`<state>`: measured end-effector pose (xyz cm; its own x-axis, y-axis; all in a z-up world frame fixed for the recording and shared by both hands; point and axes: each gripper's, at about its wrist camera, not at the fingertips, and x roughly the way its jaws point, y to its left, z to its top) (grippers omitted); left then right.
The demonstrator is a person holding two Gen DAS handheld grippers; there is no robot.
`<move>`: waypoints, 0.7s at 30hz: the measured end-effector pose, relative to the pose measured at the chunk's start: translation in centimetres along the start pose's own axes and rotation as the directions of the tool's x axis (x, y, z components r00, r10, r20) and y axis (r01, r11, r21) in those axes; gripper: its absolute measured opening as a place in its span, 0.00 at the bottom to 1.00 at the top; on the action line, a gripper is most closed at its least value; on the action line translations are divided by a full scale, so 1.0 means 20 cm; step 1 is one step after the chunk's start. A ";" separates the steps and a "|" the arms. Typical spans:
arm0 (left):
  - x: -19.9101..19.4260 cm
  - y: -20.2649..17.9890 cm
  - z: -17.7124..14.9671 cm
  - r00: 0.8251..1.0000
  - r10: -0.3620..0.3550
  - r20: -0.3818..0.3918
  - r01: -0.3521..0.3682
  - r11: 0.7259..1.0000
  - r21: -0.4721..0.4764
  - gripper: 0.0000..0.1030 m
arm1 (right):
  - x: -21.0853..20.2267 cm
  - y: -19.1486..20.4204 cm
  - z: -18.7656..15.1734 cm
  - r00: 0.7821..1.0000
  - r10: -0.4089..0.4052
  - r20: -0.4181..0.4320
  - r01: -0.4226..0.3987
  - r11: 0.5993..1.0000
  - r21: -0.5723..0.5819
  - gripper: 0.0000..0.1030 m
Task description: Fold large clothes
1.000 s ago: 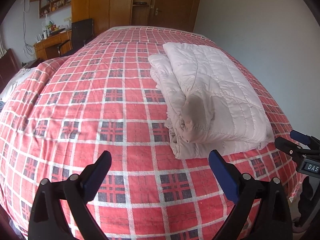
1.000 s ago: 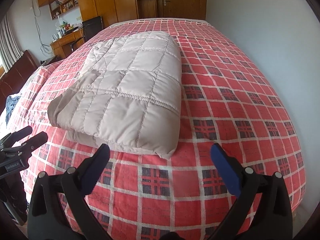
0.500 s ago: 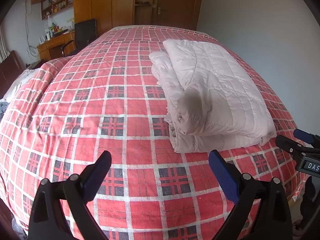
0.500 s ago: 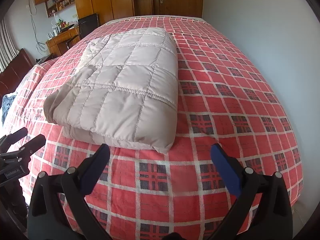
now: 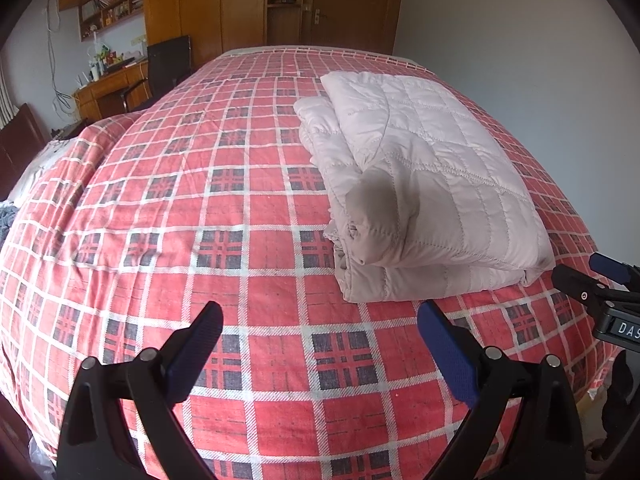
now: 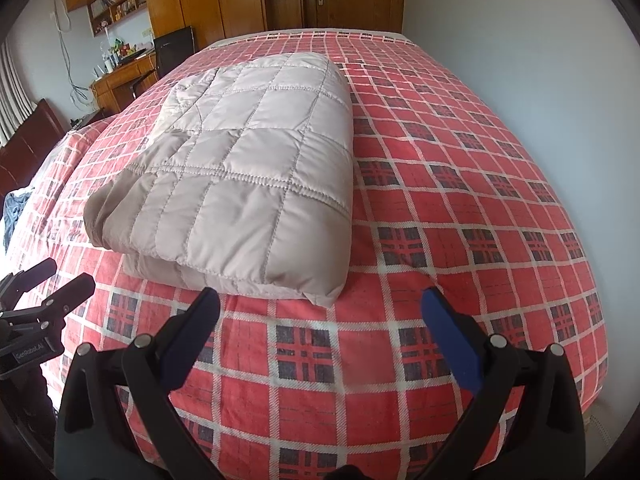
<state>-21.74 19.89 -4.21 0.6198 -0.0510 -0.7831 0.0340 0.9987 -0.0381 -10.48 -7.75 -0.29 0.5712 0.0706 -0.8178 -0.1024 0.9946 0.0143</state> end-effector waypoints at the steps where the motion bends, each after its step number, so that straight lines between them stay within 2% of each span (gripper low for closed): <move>1: 0.00 0.00 0.00 1.000 0.003 0.000 -0.003 1.000 -0.002 0.95 | 0.00 0.00 0.00 1.000 -0.001 -0.001 0.001 1.000 -0.001 0.97; 21: 0.00 0.01 0.01 1.000 0.014 0.008 -0.014 1.000 0.001 0.95 | 0.02 0.01 0.01 1.000 -0.016 -0.007 0.016 1.000 -0.014 0.97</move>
<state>-21.67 20.11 -4.05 0.6267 -0.0372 -0.7783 0.0261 0.9993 -0.0268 -10.07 -7.52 -0.55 0.5674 0.0537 -0.8217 -0.1048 0.9945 -0.0074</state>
